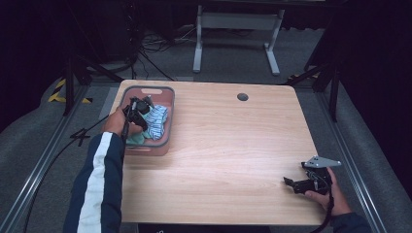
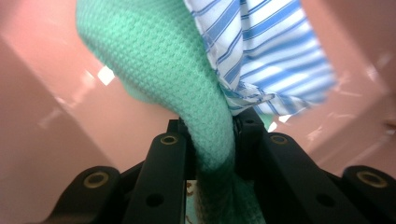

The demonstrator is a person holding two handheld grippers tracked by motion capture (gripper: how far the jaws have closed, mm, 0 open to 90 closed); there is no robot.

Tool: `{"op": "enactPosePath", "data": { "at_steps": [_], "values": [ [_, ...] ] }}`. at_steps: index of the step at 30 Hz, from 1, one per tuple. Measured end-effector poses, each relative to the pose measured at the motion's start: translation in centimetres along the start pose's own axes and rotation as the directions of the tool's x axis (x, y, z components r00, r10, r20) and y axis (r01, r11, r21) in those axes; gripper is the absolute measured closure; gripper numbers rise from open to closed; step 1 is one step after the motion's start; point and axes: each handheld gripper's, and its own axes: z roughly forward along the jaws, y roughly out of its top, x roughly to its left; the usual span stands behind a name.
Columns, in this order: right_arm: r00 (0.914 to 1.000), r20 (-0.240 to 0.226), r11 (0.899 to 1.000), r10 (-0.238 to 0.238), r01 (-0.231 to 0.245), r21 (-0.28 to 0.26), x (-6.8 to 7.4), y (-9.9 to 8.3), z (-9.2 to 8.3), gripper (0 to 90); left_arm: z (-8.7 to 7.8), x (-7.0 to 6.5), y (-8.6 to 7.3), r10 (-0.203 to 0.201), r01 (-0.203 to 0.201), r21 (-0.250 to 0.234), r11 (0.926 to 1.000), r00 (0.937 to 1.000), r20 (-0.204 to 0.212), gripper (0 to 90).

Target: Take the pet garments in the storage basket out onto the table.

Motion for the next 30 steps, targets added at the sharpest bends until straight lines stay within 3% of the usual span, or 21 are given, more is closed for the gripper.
{"op": "enactPosePath", "data": {
  "at_steps": [3,5,9,12,15,17,21,24,28,30],
  "values": [
    [1.0000,0.000,1.000,0.000,0.000,0.000,0.0,0.0,0.0,0.7,-2.2,0.1,-1.1,-0.029,0.028,-0.123,0.9920,0.9996,-0.003,79.0],
    [1.0000,0.001,1.000,0.001,-0.001,0.000,0.0,0.0,0.0,0.7,-3.3,0.2,-1.8,-0.062,0.062,-0.204,0.9771,0.9981,0.007,79.0],
    [1.0000,0.001,1.000,0.001,-0.001,0.000,0.0,0.0,0.0,0.7,-4.8,0.2,-2.7,-0.067,0.062,-0.267,0.9616,0.9977,-0.008,79.1],
    [1.0000,0.002,1.000,0.002,-0.002,0.000,0.0,0.0,0.0,0.7,-6.4,-0.3,-3.6,-0.064,0.056,-0.344,0.9373,0.9979,-0.012,79.2],
    [1.0000,0.001,1.000,0.002,-0.002,0.000,0.0,0.0,0.0,0.7,-7.5,-1.1,-3.8,-0.036,0.019,-0.366,0.9303,0.9986,-0.039,79.2],
    [1.0000,0.002,1.000,0.002,-0.002,0.000,0.0,0.0,0.0,0.7,-8.2,-1.7,-3.9,-0.026,0.008,-0.403,0.9152,0.9989,-0.039,79.2],
    [1.0000,0.001,1.000,0.002,-0.002,0.000,0.0,0.0,0.0,0.7,-10.1,-3.7,-3.8,0.014,-0.033,-0.480,0.8769,0.9990,-0.042,79.2],
    [1.0000,0.002,1.000,0.002,-0.002,0.000,0.0,0.0,0.0,0.7,-11.3,-5.5,-3.3,0.068,-0.086,-0.508,0.8567,0.9962,-0.055,79.3],
    [1.0000,0.001,1.000,0.002,-0.002,0.000,0.0,0.0,0.0,0.7,-12.1,-8.4,-2.3,0.147,-0.153,-0.527,0.8361,0.9876,-0.054,79.4],
    [1.0000,0.001,1.000,0.002,-0.002,0.000,0.0,0.0,0.0,0.7,-12.4,-9.8,-1.6,0.200,-0.185,-0.534,0.8253,0.9793,-0.031,79.4]
  ]
}}
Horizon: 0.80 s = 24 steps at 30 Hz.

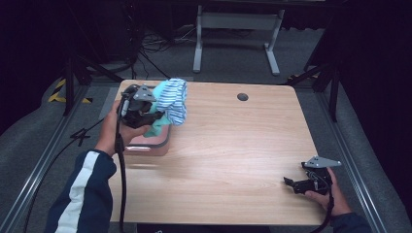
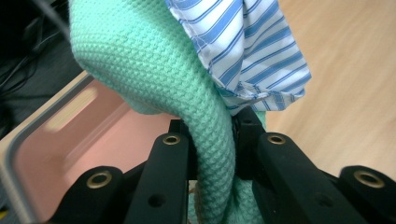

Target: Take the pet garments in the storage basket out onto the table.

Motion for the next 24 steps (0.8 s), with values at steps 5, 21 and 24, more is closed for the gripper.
{"op": "enactPosePath", "data": {
  "at_steps": [5,21,24],
  "values": [
    [1.0000,0.000,1.000,0.000,0.000,0.000,0.0,0.0,0.0,0.7,1.8,-2.4,1.8,0.059,-0.059,-0.013,0.9982,0.9964,0.060,79.4],
    [1.0000,0.000,1.000,0.000,0.000,0.000,0.0,0.0,0.0,0.7,14.6,-8.3,2.6,0.095,-0.136,0.147,0.9797,0.9613,0.259,79.4],
    [1.0000,0.000,1.000,0.000,0.000,0.000,0.0,0.0,0.0,0.7,16.5,-8.9,2.2,0.091,-0.142,0.164,0.9762,0.9551,0.282,79.3]
  ]
}}
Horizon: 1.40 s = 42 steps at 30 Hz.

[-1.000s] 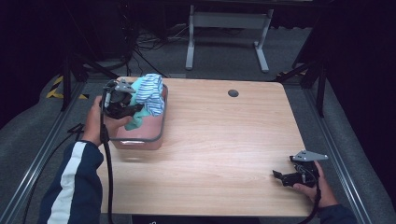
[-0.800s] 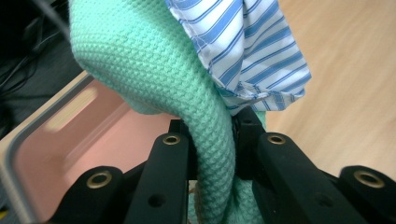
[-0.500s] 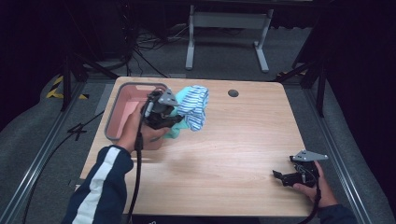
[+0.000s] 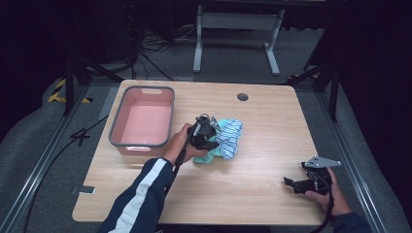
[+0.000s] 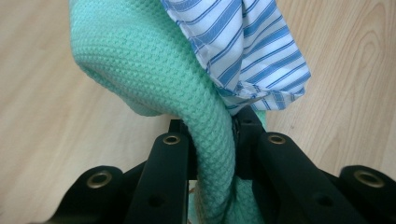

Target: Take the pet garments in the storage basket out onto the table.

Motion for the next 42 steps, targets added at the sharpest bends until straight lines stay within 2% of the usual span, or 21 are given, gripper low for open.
{"op": "enactPosePath", "data": {
  "at_steps": [2,6,15,17,25,29,30,32,35,36,38,42],
  "values": [
    [1.0000,0.000,1.000,0.000,0.000,0.000,0.0,0.0,0.0,0.7,1.5,0.0,-0.2,-0.014,0.014,0.015,0.9998,0.9999,0.010,79.2],
    [1.0000,0.000,1.000,0.000,0.000,0.000,0.0,0.0,0.0,0.7,3.2,-0.3,-0.4,-0.018,0.017,0.041,0.9990,0.9996,0.022,78.8],
    [1.0000,0.000,1.000,0.000,0.000,0.000,0.0,0.0,0.0,0.7,5.6,-1.0,-0.7,-0.018,0.014,0.082,0.9965,0.9987,0.048,78.3],
    [1.0000,0.000,1.000,0.000,0.000,0.000,0.0,0.0,0.0,0.7,5.7,-0.9,-0.8,-0.035,0.030,0.074,0.9968,0.9976,0.060,78.2],
    [1.0000,0.000,1.000,0.000,0.000,0.000,0.0,0.0,0.0,0.7,5.8,-0.9,-0.8,-0.040,0.036,0.061,0.9975,0.9969,0.068,75.9],
    [1.0000,0.000,1.000,0.000,0.000,0.000,0.0,0.0,0.0,0.7,5.7,-1.2,-0.7,-0.034,0.030,0.063,0.9975,0.9976,0.060,69.2],
    [1.0000,0.000,1.000,0.000,0.000,0.000,0.0,0.0,0.0,0.7,5.6,-1.2,-0.6,-0.024,0.021,0.059,0.9981,0.9981,0.056,66.3],
    [1.0000,0.000,1.000,0.000,0.000,0.000,0.0,0.0,0.0,0.7,5.2,-1.3,-0.6,-0.034,0.032,0.045,0.9985,0.9978,0.057,60.3],
    [1.0000,0.000,1.000,0.000,0.000,0.000,0.0,0.0,0.0,0.7,4.9,-1.4,-0.5,-0.018,0.016,0.034,0.9993,0.9981,0.059,54.6],
    [1.0000,0.000,1.000,0.000,0.000,0.000,0.0,0.0,0.0,0.7,4.4,-1.6,-0.4,-0.019,0.018,0.022,0.9996,0.9983,0.056,54.6],
    [1.0000,0.000,1.000,0.000,0.000,0.000,0.0,0.0,0.0,0.7,3.9,-1.8,-0.3,-0.013,0.013,0.009,0.9999,0.9991,0.041,48.3],
    [1.0000,0.000,1.000,0.000,0.000,0.000,0.0,0.0,0.0,0.7,2.7,-2.2,-0.2,-0.001,0.001,-0.002,1.0000,0.9998,0.020,43.8]
  ]
}}
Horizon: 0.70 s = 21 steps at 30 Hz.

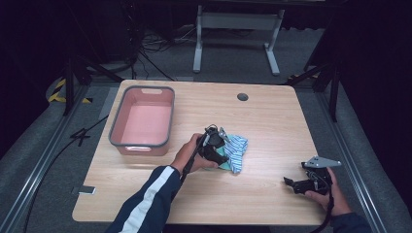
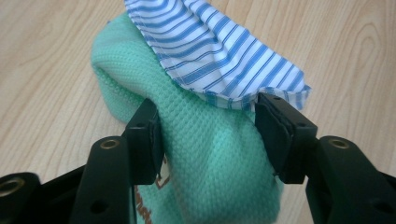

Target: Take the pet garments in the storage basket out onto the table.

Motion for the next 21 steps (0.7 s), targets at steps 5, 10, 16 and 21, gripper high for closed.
{"op": "enactPosePath", "data": {
  "at_steps": [5,10,16,21],
  "values": [
    [1.0000,0.000,1.000,0.000,0.000,0.000,0.0,0.0,0.0,0.7,-1.1,-0.3,0.0,0.006,-0.006,-0.028,0.9996,0.9998,-0.019,39.8],
    [1.0000,0.000,1.000,0.000,0.000,0.000,0.0,0.0,0.0,0.7,-2.4,-0.8,0.0,0.043,-0.045,-0.031,0.9985,0.9980,-0.046,34.1],
    [1.0000,0.001,1.000,0.001,-0.001,0.001,0.0,0.0,0.0,0.7,-3.5,-1.5,-0.1,0.085,-0.087,-0.028,0.9958,0.9939,-0.071,29.0],
    [1.0000,0.001,1.000,0.000,0.000,0.001,0.0,0.0,0.0,0.7,-4.2,-1.8,-0.4,0.109,-0.110,-0.007,0.9939,0.9894,-0.096,27.0]
  ]
}}
